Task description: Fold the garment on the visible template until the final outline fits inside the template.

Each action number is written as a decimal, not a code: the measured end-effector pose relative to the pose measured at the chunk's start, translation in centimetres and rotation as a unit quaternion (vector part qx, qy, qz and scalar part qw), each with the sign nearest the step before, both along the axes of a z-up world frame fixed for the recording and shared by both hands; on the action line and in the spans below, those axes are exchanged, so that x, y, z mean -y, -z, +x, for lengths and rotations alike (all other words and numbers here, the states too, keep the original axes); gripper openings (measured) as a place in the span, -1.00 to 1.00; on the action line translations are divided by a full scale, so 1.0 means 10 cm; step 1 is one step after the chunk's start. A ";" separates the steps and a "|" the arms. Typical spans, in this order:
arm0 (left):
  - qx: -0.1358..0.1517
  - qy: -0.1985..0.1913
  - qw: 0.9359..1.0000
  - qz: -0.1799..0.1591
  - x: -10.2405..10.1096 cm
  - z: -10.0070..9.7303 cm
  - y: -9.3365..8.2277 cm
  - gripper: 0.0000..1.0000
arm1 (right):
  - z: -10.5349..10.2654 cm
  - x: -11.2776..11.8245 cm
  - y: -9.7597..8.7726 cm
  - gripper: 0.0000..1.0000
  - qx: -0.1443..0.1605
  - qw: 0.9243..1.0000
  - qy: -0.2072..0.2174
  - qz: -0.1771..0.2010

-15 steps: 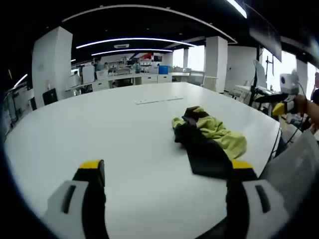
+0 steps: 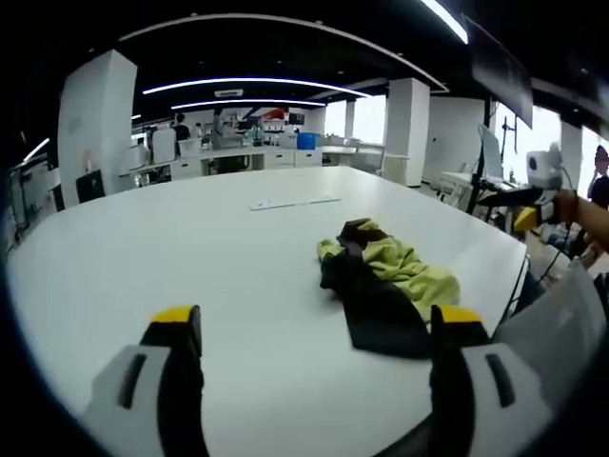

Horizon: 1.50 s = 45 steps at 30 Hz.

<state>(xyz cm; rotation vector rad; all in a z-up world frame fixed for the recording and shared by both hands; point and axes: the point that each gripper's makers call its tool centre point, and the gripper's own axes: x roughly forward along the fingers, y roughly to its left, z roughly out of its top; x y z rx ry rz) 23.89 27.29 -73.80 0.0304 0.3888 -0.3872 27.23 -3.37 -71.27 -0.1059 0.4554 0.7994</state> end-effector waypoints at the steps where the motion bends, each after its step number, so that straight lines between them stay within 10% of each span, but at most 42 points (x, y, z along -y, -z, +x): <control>1: 0.001 0.003 1.000 0.001 0.03 0.02 -0.02 0.94 | 0.01 0.01 -0.01 0.99 0.001 1.000 0.000 0.002; 17: 0.007 0.026 1.000 -0.005 0.43 0.18 -0.17 0.79 | 0.24 0.03 -0.05 0.98 0.012 1.000 -0.021 0.015; 45: 0.003 0.052 0.998 -0.041 0.47 0.60 -0.11 0.14 | 0.72 -0.52 0.41 -0.10 0.006 0.996 -0.088 0.013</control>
